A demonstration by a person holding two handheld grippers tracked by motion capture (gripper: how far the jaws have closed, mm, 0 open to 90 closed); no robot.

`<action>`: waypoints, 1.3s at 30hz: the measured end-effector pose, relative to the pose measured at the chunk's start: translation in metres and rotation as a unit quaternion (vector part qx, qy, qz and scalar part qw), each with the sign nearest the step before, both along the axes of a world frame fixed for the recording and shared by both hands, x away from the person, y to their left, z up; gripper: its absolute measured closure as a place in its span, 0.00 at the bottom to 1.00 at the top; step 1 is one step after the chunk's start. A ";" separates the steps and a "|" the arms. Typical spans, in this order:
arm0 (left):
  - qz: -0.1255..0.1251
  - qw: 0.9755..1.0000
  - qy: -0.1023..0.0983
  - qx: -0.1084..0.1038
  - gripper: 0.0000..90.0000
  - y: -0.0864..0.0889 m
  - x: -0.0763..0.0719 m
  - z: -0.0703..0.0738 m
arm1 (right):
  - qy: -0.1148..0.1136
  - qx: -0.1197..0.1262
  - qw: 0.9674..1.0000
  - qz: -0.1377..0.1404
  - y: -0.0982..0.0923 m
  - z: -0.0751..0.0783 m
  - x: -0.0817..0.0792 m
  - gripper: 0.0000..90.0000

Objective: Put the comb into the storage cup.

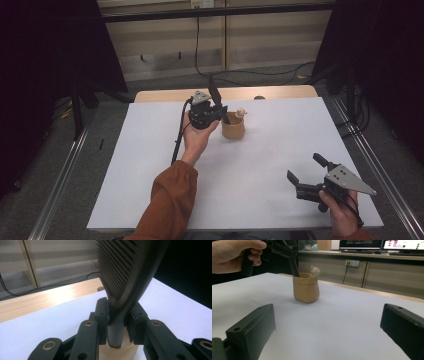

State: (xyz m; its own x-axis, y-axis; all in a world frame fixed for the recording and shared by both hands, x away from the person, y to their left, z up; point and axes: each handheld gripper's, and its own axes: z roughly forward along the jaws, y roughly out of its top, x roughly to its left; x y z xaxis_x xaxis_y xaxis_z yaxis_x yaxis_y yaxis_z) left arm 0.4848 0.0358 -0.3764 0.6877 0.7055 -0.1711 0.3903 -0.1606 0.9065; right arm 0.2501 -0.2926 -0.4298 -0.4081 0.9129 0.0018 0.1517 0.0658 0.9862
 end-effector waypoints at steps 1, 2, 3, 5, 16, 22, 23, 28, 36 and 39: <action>0.000 1.000 -0.001 0.003 0.81 0.000 0.000 -0.001 | 0.001 0.001 1.000 0.000 0.000 0.000 0.000 0.00; 0.002 1.000 0.000 0.003 0.81 0.000 0.001 -0.002 | 0.001 0.000 1.000 0.000 0.000 0.000 0.000 0.00; 0.001 1.000 0.003 0.003 0.81 -0.001 0.001 -0.003 | 0.000 0.000 1.000 0.000 0.000 0.000 0.001 0.00; 0.002 1.000 0.004 0.002 0.81 -0.001 0.002 -0.004 | 0.001 0.000 1.000 0.000 0.000 0.000 0.000 0.00; 0.005 1.000 0.005 0.004 0.81 -0.006 0.005 -0.012 | 0.004 -0.002 1.000 0.003 0.000 -0.001 0.001 0.00; 0.008 1.000 0.010 0.007 0.81 -0.007 0.006 -0.016 | 0.005 -0.002 1.000 0.004 0.001 -0.001 0.001 0.00; 0.008 1.000 0.009 0.006 0.81 -0.007 0.006 -0.016 | 0.004 -0.003 1.000 0.005 0.000 -0.001 0.001 0.00; 0.006 1.000 0.005 0.012 0.81 -0.008 0.008 -0.018 | 0.005 -0.004 1.000 0.004 0.000 -0.001 0.000 0.00; 0.004 1.000 0.013 0.013 0.81 -0.009 0.008 -0.025 | 0.006 -0.003 1.000 0.005 0.000 -0.002 0.001 0.00; 0.003 1.000 0.016 0.016 0.81 -0.010 0.008 -0.028 | 0.005 -0.002 1.000 0.005 0.000 -0.002 0.000 0.00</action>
